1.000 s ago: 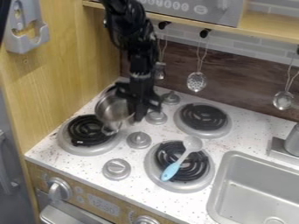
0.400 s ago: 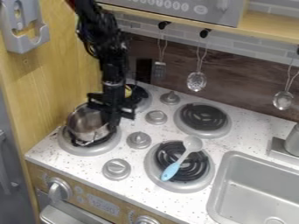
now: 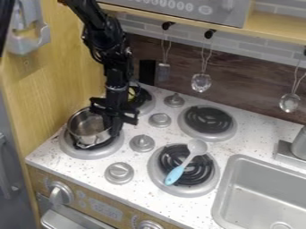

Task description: Move the silver pot to the bottom left side stove

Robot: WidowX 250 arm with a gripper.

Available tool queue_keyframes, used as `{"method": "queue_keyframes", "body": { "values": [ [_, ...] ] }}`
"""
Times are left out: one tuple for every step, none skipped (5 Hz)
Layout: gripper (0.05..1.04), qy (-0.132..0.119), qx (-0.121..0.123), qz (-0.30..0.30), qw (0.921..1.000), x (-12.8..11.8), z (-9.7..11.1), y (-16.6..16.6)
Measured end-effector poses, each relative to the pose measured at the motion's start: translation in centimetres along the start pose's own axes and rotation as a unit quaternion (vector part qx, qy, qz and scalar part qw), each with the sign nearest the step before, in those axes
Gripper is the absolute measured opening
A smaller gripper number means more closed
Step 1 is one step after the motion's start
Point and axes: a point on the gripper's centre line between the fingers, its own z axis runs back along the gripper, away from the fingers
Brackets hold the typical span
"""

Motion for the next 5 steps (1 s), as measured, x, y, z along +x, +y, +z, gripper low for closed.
{"method": "queue_keyframes", "body": {
  "values": [
    [0.267,0.017,-0.002,-0.002,0.9999,-0.3,-0.9,-0.1],
    [0.529,0.015,0.001,-0.029,0.9995,0.0,-0.7,-0.8],
    [0.83,-0.001,0.0,-0.078,0.997,0.5,1.5,-1.4],
    [1.02,-0.008,0.006,-0.133,0.991,0.8,4.4,-3.0],
    [1.008,0.005,0.005,-0.155,0.9879,0.9,5.3,-4.5]
  ]
}}
